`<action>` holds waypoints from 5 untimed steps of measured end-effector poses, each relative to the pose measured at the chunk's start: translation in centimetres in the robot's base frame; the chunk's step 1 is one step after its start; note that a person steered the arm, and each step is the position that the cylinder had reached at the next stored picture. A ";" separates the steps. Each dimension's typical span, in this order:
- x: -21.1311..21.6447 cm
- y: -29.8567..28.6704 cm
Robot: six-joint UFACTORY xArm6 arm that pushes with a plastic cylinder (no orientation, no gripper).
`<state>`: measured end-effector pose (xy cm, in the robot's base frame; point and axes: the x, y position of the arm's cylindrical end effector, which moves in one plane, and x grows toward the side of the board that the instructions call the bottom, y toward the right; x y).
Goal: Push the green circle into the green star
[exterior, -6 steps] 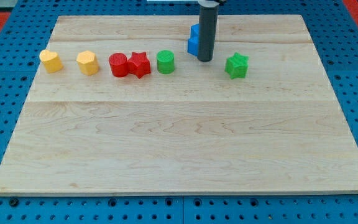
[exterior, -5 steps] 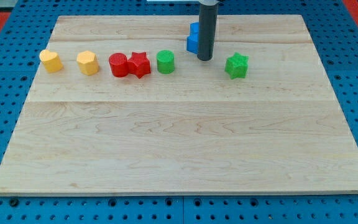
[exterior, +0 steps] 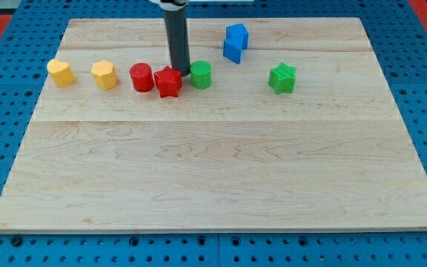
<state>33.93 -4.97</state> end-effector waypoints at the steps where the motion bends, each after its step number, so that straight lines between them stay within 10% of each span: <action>1: 1.2 2.2; 3: 1.2 12.7; 5: -2.8 -0.5</action>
